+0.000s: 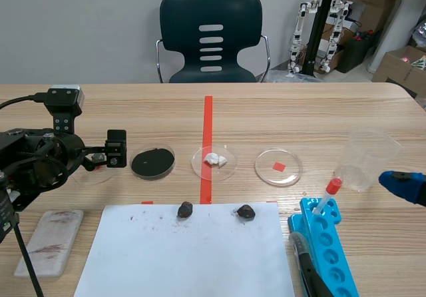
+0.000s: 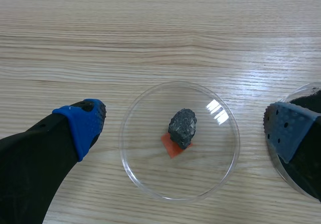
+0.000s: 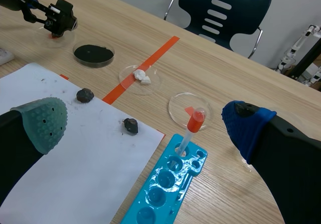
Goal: Return to the home posture
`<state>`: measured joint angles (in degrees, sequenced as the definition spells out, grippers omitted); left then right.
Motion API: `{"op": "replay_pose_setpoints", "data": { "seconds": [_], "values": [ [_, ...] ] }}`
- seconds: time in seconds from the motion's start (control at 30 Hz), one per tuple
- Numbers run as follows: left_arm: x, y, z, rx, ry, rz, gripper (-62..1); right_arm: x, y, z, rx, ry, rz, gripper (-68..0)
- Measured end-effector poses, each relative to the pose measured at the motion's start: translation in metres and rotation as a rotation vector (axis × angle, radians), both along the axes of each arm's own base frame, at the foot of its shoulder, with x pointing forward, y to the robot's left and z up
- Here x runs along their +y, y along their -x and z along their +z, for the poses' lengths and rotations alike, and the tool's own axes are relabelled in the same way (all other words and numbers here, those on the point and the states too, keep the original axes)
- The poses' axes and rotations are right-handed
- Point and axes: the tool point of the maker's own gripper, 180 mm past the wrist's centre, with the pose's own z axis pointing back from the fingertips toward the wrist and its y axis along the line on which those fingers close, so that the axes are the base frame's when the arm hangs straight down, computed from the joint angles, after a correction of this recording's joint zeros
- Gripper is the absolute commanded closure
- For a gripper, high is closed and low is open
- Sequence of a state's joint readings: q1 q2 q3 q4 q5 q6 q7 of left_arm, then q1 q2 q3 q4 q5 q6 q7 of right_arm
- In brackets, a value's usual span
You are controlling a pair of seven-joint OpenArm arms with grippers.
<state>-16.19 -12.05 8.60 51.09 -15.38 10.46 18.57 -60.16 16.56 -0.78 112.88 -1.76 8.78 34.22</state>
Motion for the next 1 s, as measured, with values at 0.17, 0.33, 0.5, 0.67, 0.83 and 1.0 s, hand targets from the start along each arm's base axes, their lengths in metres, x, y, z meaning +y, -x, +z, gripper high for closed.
{"op": "replay_pose_setpoints", "data": {
  "seconds": [0.17, 0.33, 0.5, 0.67, 0.83, 1.0],
  "values": [
    [0.0, 0.0, 0.0, 0.0, 0.0, 0.0, -62.3, 0.0, 0.0, 0.0, 0.0, 0.0, 0.0, -65.5],
    [0.0, 0.0, 0.0, -0.002, 0.0, 0.0, -62.3, 0.0, 0.0, 0.0, 0.0, 0.0, 0.0, -65.5],
    [0.0, -0.001, 0.001, -0.008, -0.001, -0.001, -62.3, 0.0, 0.0, 0.0, 0.0, 0.0, 0.0, -65.5],
    [0.0, -0.001, 0.001, -0.008, -0.001, -0.001, -62.3, 0.0, 0.0, 0.0, 0.0, 0.0, 0.0, -65.5],
    [-0.005, -0.003, 0.005, -0.05, 0.005, -0.034, -62.3, 0.0, 0.0, 0.0, 0.0, 0.0, 0.0, -65.5],
    [-0.023, 0.014, 0.007, -0.103, 0.026, -0.153, -62.3, 0.0, 0.0, 0.0, 0.0, 0.0, 0.0, -65.5]
  ]
}}
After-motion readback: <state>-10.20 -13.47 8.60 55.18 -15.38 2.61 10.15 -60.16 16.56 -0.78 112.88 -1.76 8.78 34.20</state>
